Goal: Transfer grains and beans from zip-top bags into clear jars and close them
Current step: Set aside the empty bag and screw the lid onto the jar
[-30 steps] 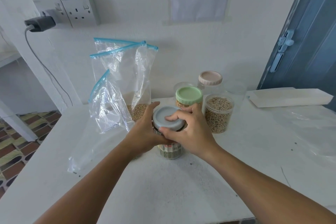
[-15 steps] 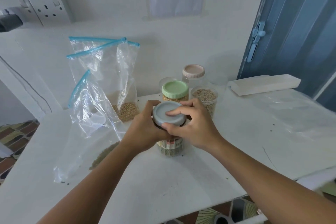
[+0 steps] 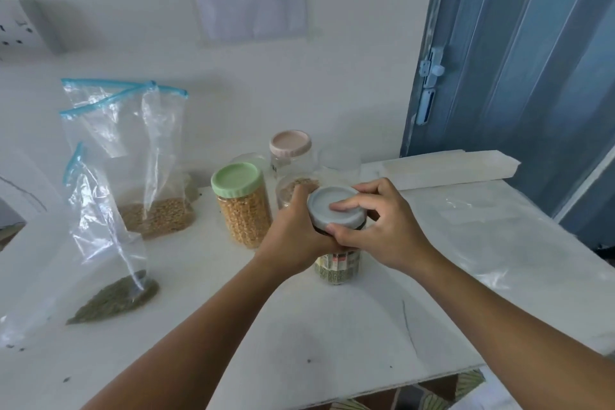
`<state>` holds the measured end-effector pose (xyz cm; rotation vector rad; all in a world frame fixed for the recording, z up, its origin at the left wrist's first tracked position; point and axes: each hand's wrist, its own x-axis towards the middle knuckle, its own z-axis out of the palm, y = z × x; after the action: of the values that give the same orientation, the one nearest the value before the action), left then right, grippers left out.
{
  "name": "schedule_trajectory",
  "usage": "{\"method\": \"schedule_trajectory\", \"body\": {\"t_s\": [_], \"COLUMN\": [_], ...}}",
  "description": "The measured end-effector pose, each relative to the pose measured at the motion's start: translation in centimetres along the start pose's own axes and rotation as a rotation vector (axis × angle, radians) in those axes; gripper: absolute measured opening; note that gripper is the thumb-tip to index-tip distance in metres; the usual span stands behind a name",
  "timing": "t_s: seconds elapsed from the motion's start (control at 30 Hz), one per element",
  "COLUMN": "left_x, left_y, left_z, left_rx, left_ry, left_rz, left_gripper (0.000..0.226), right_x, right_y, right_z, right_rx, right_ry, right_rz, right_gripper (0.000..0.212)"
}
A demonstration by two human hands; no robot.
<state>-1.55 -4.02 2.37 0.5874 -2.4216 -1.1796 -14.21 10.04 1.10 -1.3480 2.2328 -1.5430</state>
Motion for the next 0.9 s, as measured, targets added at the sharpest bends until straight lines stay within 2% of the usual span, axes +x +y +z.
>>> {"method": "schedule_trajectory", "body": {"t_s": [0.17, 0.37, 0.57, 0.7, 0.8, 0.87, 0.9], "left_x": [2.8, 5.4, 7.8, 8.3, 8.6, 9.0, 9.3], "left_y": [2.0, 2.7, 3.1, 3.5, 4.3, 5.5, 6.2], "left_z": [4.6, 6.2, 5.7, 5.4, 4.9, 4.1, 3.6], "left_rx": [-0.015, 0.069, 0.396, 0.514, 0.670, 0.726, 0.718], "left_ry": [0.050, 0.029, 0.065, 0.050, 0.010, -0.038, -0.074], "left_rz": [-0.032, -0.039, -0.065, -0.090, -0.098, -0.068, -0.051], "left_gripper": [0.089, 0.089, 0.102, 0.107, 0.124, 0.134, 0.136], "right_x": [1.6, 3.6, 6.1, 7.0, 8.4, 10.1, 11.0], "right_y": [3.6, 6.2, 6.9, 6.9, 7.4, 8.6, 9.3], "right_z": [-3.7, -5.0, -4.7, -5.3, -6.7, -7.5, -7.6], "right_rx": [0.013, 0.068, 0.077, 0.157, 0.228, 0.153, 0.084], "right_ry": [-0.007, 0.001, -0.045, -0.124, -0.022, 0.022, -0.009], "right_rz": [0.023, -0.001, 0.001, 0.007, 0.025, 0.078, 0.102], "right_gripper": [0.037, 0.038, 0.039, 0.036, 0.024, 0.028, 0.032]}}
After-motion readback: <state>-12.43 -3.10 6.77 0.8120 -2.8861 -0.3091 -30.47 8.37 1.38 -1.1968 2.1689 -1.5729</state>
